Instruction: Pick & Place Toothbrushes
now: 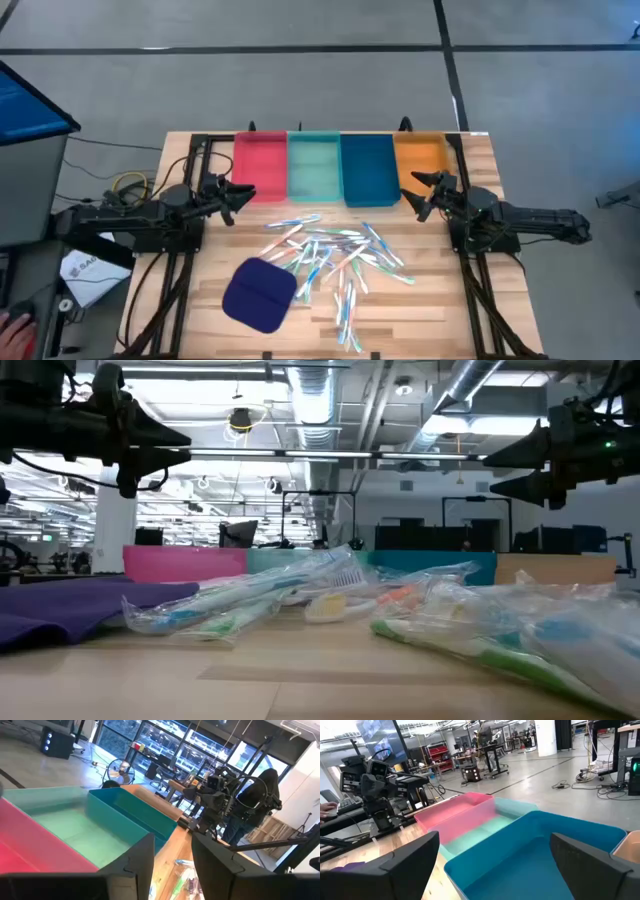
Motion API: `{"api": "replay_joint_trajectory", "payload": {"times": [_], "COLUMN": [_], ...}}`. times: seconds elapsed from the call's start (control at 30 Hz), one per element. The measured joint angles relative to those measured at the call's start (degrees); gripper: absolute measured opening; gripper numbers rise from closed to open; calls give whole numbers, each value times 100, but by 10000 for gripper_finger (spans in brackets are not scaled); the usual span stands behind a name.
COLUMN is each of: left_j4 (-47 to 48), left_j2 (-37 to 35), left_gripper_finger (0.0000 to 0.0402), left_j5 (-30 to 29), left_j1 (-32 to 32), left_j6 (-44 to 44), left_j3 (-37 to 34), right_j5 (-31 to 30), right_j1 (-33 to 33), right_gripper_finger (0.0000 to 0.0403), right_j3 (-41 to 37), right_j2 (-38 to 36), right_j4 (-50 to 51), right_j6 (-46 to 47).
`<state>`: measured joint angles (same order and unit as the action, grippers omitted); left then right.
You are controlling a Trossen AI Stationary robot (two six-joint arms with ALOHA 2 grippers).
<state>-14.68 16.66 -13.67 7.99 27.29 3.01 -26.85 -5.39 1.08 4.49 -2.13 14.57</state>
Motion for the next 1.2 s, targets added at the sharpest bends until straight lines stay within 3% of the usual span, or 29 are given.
{"api": "replay_joint_trajectory", "payload": {"times": [1.2], "left_j4": [-85], "left_j2": [-1], "left_gripper_finger": [127], "left_j5": [2], "left_j1": [1], "left_j6": [1], "left_j3": [0], "right_j5": [0], "right_j1": [-1], "right_gripper_finger": [373], "right_j3": [1], "right_j2": [0], "right_j4": [0], "right_j6": [0]}}
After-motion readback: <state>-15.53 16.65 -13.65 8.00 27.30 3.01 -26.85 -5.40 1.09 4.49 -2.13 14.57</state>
